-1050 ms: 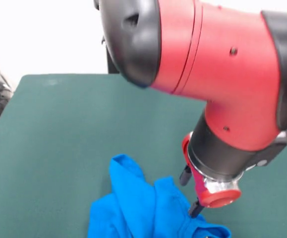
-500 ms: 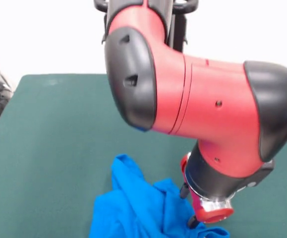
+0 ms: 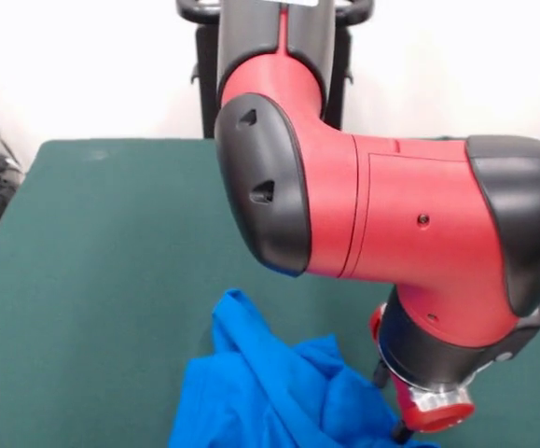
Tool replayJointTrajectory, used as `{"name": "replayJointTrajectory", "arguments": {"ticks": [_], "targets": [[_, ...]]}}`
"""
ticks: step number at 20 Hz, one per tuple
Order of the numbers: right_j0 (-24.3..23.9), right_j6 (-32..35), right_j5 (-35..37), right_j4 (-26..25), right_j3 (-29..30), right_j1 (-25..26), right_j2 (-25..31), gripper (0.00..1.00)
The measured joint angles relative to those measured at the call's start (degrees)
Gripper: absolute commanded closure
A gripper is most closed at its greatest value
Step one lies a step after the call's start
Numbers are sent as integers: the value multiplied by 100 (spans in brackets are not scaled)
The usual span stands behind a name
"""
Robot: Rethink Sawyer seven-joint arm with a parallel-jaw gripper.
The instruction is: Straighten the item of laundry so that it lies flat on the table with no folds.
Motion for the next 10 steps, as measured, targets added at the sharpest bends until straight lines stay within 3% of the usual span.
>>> {"name": "replayJointTrajectory", "arguments": {"ticks": [10], "targets": [[-34,0,1,-789,-123,-68,829,0]]}}
